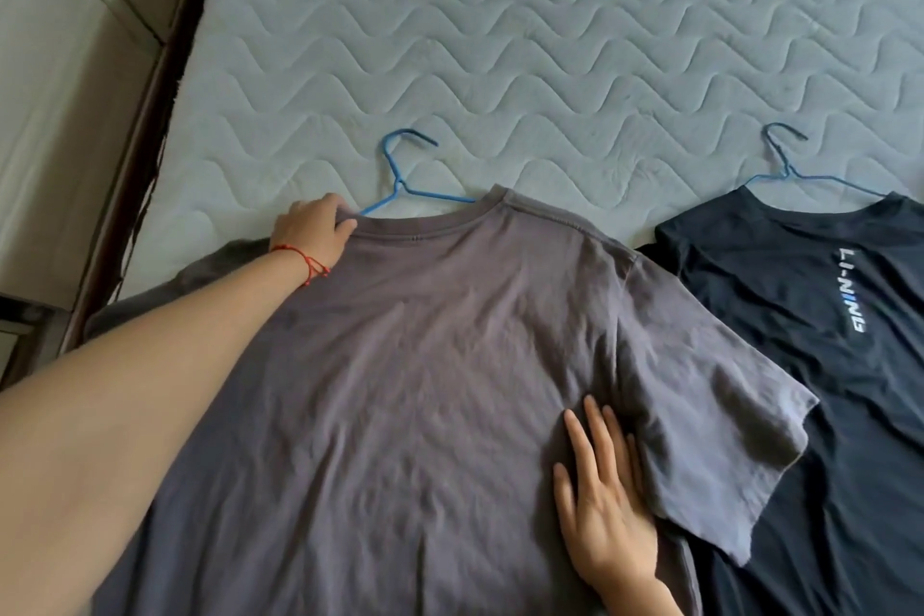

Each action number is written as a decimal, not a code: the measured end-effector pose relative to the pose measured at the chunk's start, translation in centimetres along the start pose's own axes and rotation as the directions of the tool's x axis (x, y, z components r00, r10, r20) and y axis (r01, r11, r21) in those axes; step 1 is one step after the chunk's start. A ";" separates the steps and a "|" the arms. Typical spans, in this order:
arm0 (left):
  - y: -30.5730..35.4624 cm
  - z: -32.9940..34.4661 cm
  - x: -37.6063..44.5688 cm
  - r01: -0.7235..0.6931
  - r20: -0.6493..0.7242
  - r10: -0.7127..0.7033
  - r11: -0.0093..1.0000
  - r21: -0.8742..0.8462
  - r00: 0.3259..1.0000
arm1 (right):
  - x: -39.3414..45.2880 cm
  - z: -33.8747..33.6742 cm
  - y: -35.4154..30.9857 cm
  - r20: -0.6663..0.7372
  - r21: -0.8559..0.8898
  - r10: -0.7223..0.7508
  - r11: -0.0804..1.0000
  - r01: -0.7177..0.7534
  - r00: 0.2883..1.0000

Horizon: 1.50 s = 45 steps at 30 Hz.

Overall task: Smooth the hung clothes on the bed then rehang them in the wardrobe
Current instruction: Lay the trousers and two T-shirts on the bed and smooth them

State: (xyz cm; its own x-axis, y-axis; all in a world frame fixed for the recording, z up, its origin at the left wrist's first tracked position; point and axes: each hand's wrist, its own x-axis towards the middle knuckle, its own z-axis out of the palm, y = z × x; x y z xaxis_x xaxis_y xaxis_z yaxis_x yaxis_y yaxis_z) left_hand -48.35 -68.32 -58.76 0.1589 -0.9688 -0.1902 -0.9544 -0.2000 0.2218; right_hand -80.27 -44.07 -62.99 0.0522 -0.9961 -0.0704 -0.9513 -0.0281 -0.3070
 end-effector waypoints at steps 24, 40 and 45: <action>11.5 -10.1 -12.9 0.028 -0.413 -0.122 0.974 -0.226 0.902 | 22.8 -13.9 11.7 0.080 0.398 0.510 0.772 -0.496 0.857; 11.6 -8.7 -13.4 0.173 -0.381 -0.263 0.951 -0.256 0.886 | 27.6 -12.9 11.4 0.205 0.171 0.592 0.762 -0.624 0.779; 12.1 -9.0 -14.6 0.179 -0.339 -0.275 0.941 -0.288 0.900 | 25.1 -13.8 10.8 0.218 0.270 0.576 0.740 -0.616 0.788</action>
State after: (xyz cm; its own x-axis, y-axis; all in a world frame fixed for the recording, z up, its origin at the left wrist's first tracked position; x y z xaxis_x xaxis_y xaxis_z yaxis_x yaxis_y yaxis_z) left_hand -59.97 -57.88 -44.64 0.4910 -0.8663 0.0921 -0.7967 -0.4037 0.4499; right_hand -93.43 -70.56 -55.00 -0.4407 -0.7831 -0.4388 -0.6545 0.6149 -0.4399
